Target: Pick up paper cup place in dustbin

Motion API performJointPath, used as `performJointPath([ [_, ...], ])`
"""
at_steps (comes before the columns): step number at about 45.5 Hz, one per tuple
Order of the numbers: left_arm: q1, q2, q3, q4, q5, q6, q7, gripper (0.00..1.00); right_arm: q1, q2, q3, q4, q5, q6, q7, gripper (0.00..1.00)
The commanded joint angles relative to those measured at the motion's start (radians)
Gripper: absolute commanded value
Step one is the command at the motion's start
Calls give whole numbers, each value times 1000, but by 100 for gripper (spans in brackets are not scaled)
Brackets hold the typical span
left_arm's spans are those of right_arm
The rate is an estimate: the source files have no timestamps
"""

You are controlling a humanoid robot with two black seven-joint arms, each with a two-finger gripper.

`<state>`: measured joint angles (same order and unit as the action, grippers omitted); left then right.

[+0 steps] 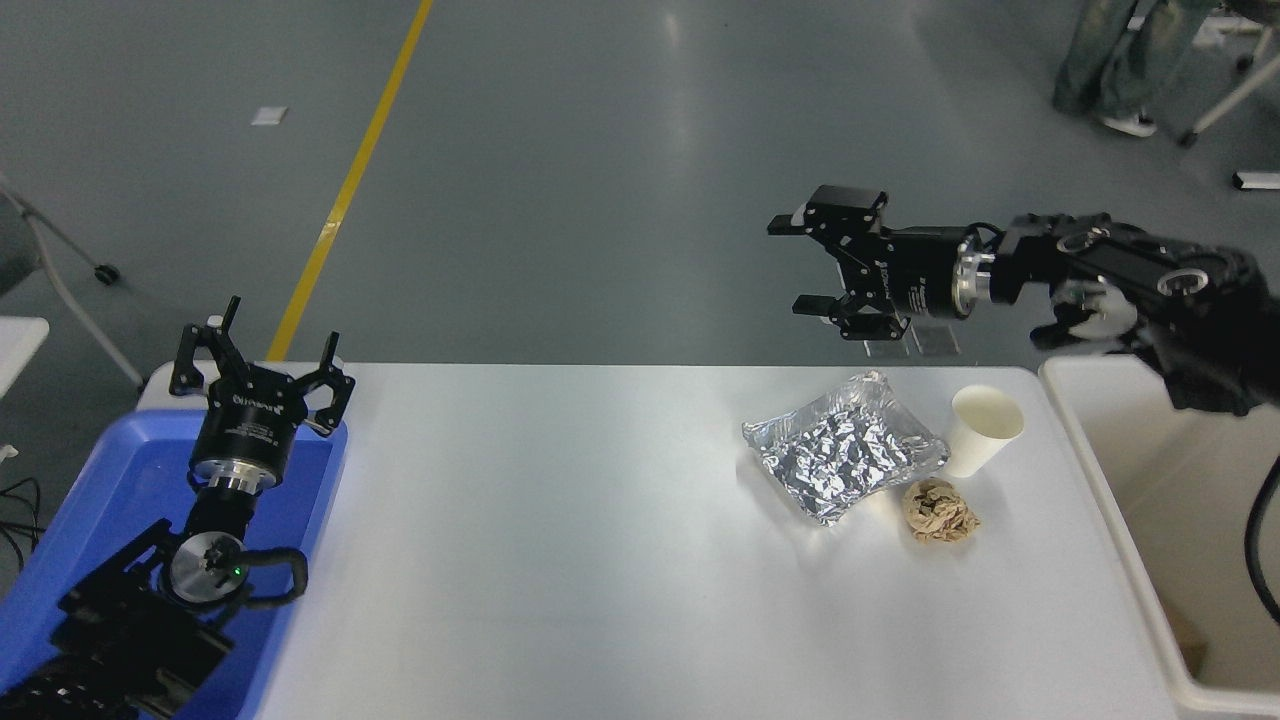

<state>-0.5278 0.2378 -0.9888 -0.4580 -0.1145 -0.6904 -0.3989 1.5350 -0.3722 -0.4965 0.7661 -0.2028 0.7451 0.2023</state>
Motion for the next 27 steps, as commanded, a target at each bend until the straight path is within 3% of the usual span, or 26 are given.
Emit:
performJointPath([
  [1,0,0,-1,1,-1,0,0,100,399,61,-423,261,-86,40,-12,100],
  [27,2,0,-2,1,-1,0,-1,100,884,65,-734,884,-76,40,-14,100],
])
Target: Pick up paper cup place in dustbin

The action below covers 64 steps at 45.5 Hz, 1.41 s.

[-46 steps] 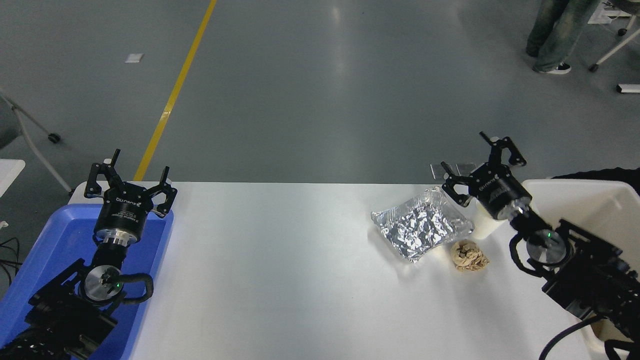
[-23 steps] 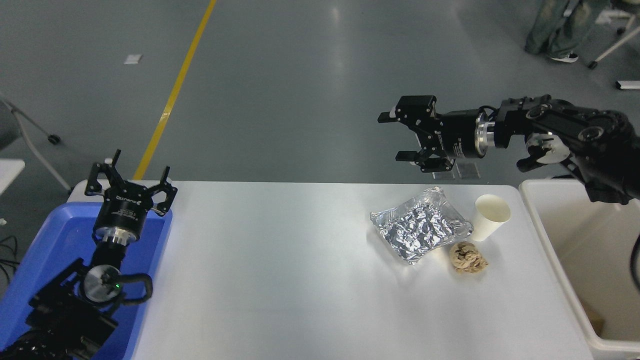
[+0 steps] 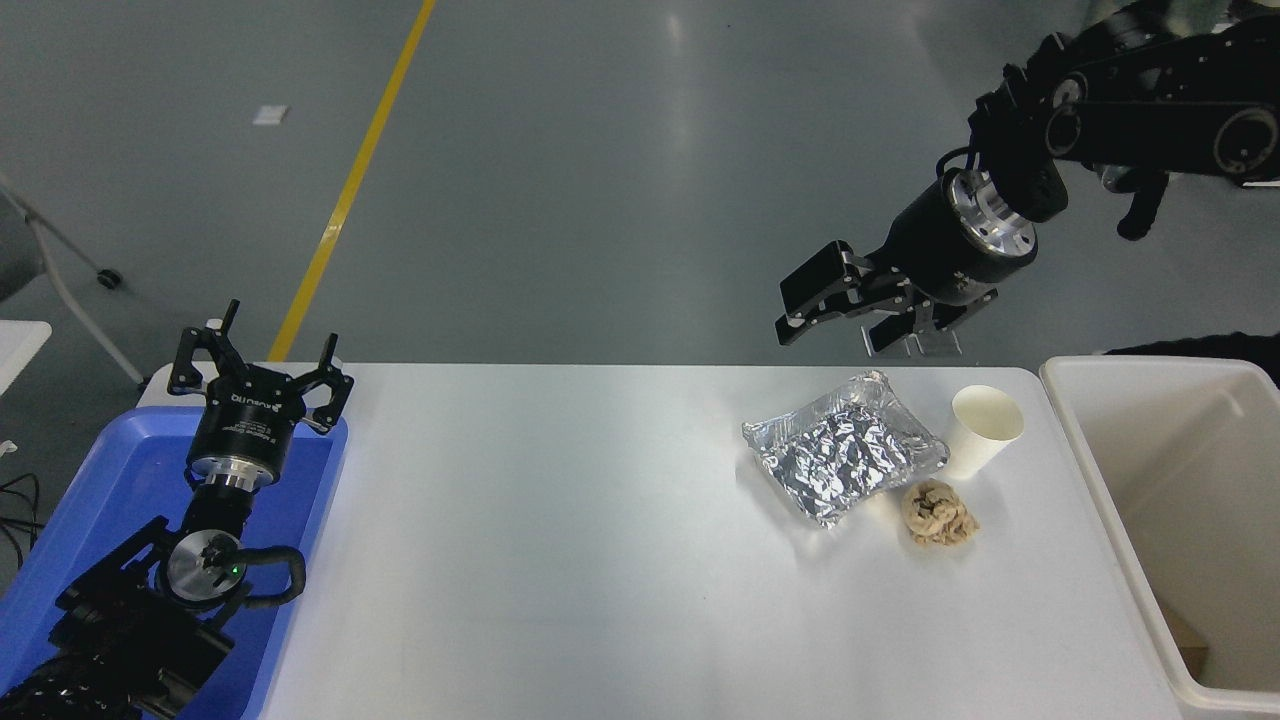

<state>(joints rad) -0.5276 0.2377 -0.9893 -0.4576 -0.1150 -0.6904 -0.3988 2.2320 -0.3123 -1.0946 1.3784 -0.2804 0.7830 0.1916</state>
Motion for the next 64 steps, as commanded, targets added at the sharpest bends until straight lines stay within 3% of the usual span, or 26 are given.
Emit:
performJointPath([
  [1,1,0,-2,1,0,0,-2,100,196,6,-140,281,1,2,-3,100],
  [21,0,0,0,1,0,0,-2,100,270,1,-194,281,1,2,-1,100],
  [36,0,0,0,-1,0,0,-2,100,-194,-175,-58,-186,-322,-1,-1,100],
  [50,-2,0,0,-1,0,0,0,100,-652,-142,32,-565,-356,-324,-6,100],
  [56,-2,0,0,-1,0,0,-2,100,-784,-110,65,-686,-344,-442,-44,100],
  [64,-2,0,1,-1,0,0,0,100,-933,-74,214,-797,-306,-536,-144,100],
])
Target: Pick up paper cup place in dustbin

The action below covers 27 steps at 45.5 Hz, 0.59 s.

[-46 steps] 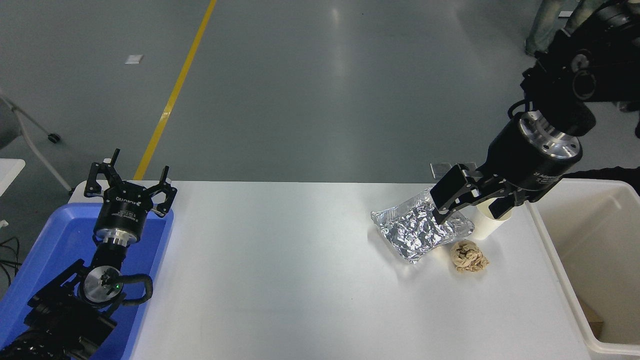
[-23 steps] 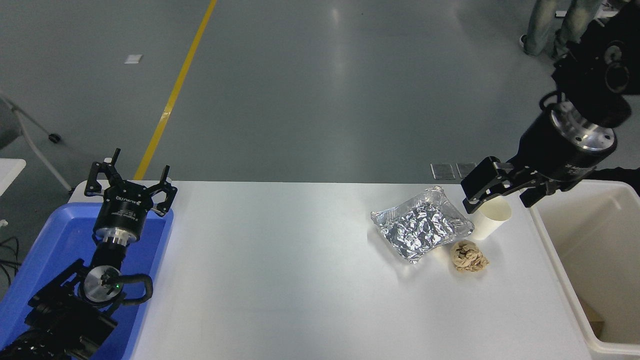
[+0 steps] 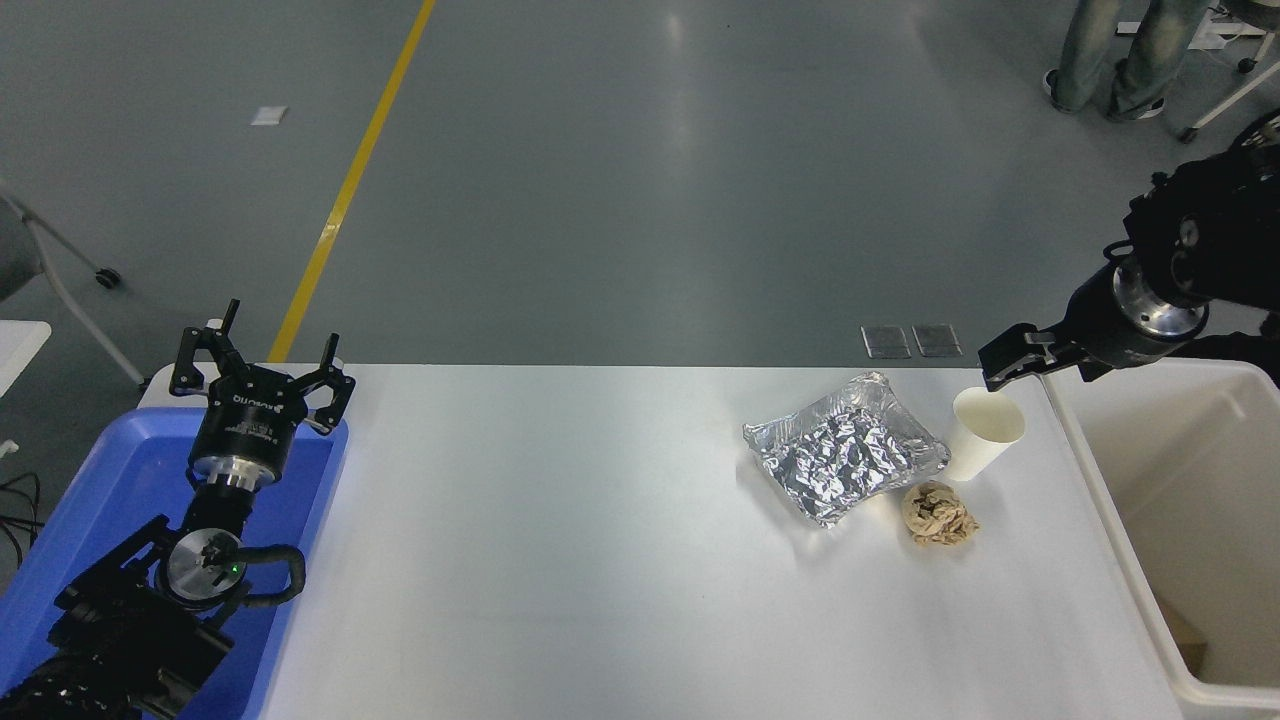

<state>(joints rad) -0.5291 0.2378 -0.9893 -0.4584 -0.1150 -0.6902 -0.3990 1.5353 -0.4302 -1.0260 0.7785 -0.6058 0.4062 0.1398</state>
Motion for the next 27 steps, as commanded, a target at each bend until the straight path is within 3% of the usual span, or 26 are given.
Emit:
performJointPath([
  [1,0,0,0,0,0,0,-1,100,-254,51,164,-214,20,-165,-100,100],
  [18,0,0,0,0,0,0,0,100,-389,88,201,-283,18,-228,-108,100],
  [27,0,0,0,1,0,0,0,100,-414,91,204,-283,18,-234,-109,89],
])
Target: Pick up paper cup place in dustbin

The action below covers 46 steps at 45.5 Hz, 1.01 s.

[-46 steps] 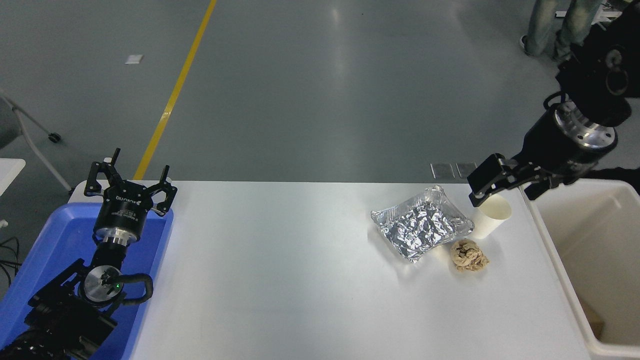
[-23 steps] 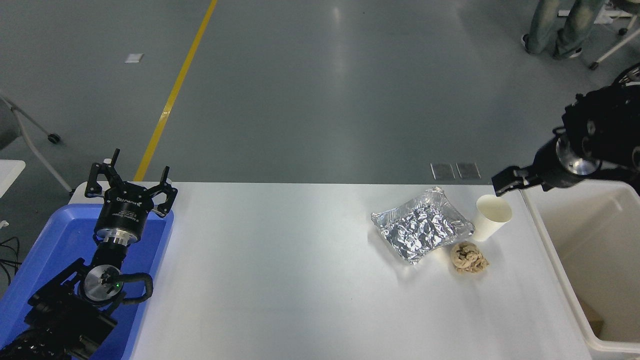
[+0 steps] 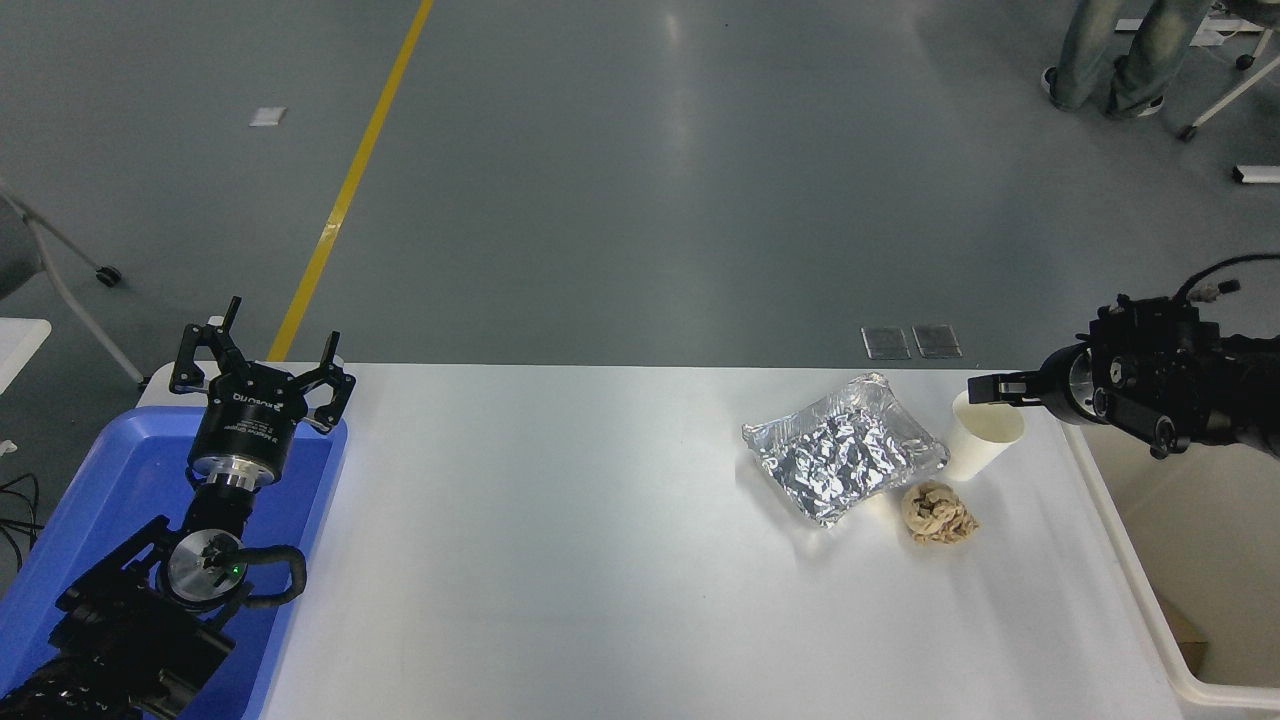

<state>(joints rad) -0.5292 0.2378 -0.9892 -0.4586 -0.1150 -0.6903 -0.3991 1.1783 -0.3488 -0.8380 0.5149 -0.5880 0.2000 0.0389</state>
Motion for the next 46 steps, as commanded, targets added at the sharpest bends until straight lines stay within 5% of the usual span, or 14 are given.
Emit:
performJointPath([
  [1,0,0,0,0,0,0,-1,100,-57,11,17,-19,1,-28,-8,88],
  [5,0,0,0,0,0,0,0,100,-65,22,30,-19,1,-42,-10,72],
  [9,0,0,0,0,0,0,0,100,-69,22,39,-18,1,-48,-14,40],
  [14,0,0,0,1,0,0,0,100,-69,22,40,-12,2,-44,-17,29],
  [18,0,0,0,0,0,0,0,100,-68,22,45,-9,2,-44,-14,0],
  [46,0,0,1,1,0,-2,0,100,200,-74,-88,210,-15,53,-5,0],
])
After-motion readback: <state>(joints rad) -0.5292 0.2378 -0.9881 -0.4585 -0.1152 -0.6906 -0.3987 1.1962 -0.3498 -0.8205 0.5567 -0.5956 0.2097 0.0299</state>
